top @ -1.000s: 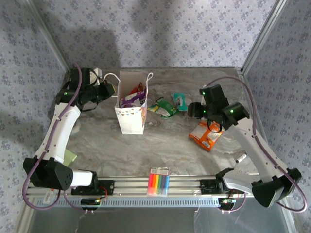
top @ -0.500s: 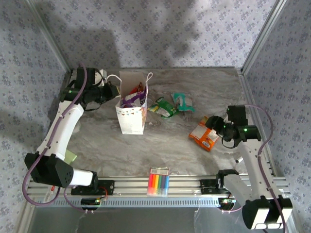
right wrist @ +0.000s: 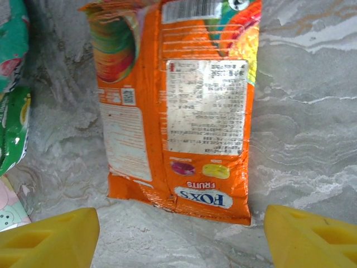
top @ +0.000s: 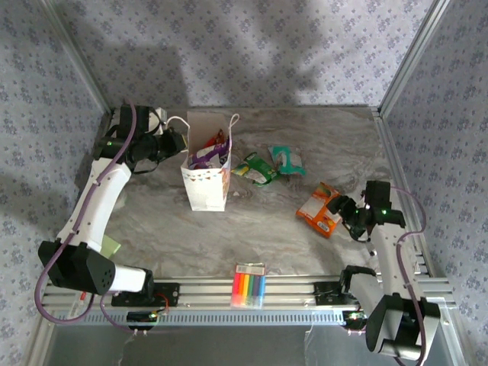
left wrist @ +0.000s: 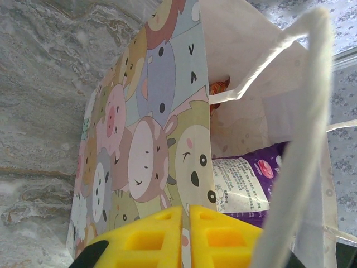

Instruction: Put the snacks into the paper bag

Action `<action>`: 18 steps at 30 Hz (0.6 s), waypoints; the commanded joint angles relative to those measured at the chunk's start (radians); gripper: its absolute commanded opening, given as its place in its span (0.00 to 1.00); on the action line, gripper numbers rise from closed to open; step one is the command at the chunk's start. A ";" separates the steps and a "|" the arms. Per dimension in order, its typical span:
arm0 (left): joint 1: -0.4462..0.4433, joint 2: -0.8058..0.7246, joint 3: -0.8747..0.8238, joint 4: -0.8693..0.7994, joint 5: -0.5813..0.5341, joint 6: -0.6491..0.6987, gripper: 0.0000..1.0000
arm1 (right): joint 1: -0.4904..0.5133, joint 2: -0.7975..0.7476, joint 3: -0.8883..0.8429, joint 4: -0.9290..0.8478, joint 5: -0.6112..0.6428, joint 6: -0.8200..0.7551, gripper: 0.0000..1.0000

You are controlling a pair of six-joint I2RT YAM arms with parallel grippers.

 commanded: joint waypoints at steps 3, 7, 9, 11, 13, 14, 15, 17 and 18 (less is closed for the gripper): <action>-0.007 0.003 0.035 -0.025 -0.005 0.021 0.12 | -0.024 0.052 -0.058 0.091 -0.069 0.004 0.79; -0.007 0.007 0.035 -0.024 -0.006 0.023 0.12 | -0.026 0.110 -0.079 0.151 -0.093 0.004 0.79; -0.007 0.009 0.038 -0.025 -0.005 0.022 0.12 | -0.026 0.140 -0.085 0.174 -0.101 0.004 0.79; -0.007 0.011 0.043 -0.032 -0.005 0.023 0.12 | -0.026 0.171 -0.091 0.195 -0.100 0.004 0.79; -0.009 0.013 0.047 -0.036 -0.006 0.022 0.12 | -0.026 0.201 -0.099 0.220 -0.101 -0.028 0.78; -0.009 0.013 0.047 -0.035 -0.006 0.022 0.12 | -0.025 0.217 -0.103 0.233 -0.104 -0.029 0.79; -0.010 0.014 0.049 -0.032 -0.006 0.020 0.12 | -0.027 0.231 -0.106 0.243 -0.106 -0.031 0.78; -0.012 0.018 0.048 -0.028 -0.011 0.017 0.12 | -0.026 0.264 -0.108 0.267 -0.121 -0.033 0.78; -0.013 0.020 0.050 -0.028 -0.011 0.015 0.12 | -0.026 0.277 -0.109 0.274 -0.126 -0.032 0.77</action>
